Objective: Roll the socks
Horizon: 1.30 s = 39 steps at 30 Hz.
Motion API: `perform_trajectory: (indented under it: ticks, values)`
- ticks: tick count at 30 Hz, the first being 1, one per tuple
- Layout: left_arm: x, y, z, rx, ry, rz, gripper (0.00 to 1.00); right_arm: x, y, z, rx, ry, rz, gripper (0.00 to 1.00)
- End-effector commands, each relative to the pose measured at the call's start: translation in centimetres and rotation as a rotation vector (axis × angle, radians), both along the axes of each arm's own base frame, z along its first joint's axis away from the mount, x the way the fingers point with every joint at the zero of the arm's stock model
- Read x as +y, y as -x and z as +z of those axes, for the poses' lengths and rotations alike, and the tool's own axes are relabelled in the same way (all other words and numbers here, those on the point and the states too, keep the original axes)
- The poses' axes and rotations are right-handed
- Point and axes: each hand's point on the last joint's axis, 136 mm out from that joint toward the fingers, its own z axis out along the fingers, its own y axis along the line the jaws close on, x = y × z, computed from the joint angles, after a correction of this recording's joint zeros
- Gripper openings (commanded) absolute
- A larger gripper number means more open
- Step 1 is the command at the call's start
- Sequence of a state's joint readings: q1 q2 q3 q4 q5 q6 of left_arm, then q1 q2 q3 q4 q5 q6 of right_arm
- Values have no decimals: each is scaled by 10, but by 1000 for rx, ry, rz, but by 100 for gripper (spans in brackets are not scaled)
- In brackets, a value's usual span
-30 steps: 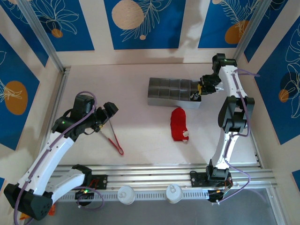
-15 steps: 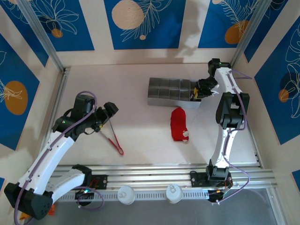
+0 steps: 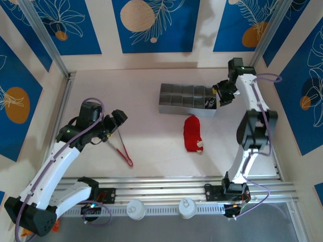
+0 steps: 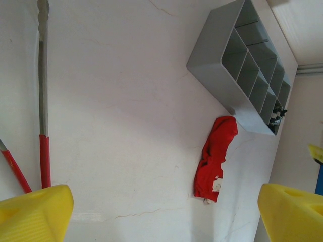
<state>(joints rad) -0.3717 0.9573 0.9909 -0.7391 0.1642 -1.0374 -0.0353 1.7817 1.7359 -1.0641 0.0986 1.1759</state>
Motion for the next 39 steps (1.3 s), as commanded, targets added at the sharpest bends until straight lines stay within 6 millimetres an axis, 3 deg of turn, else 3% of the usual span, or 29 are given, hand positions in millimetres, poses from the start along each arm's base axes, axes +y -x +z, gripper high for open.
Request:
perform_trajectory:
  ticks: [1,4,6,9,11,14,22,26,32,36,39]
  values:
    - [-8,-3,14,-58,24,-43,93,-8,30,30,-130,164,96,56]
    - [-15,-4,11,-56,44,-70,91,18,66,3,-115,108,200,37]
    - [-20,-5,8,-51,55,-95,90,52,91,-26,-79,56,315,23]
    - [-22,-3,2,-36,54,-119,90,93,132,-73,54,23,428,23]
    - [-24,-2,-1,-28,57,-131,90,112,149,-98,114,14,471,22]
    - [-25,0,-4,-22,67,-131,89,139,152,-123,91,-24,520,25]
    - [-21,8,-6,-16,63,-125,89,153,162,-185,227,-25,547,26]
    - [-15,15,-8,-4,46,-112,89,193,166,-195,267,-57,625,26]
    - [-9,26,-14,14,46,-91,89,283,172,-195,290,-185,672,26]
    - [-7,31,-22,38,51,-78,89,332,165,-178,264,-220,733,29]
    - [-7,33,-30,74,62,-67,88,347,151,-144,151,-200,827,37]
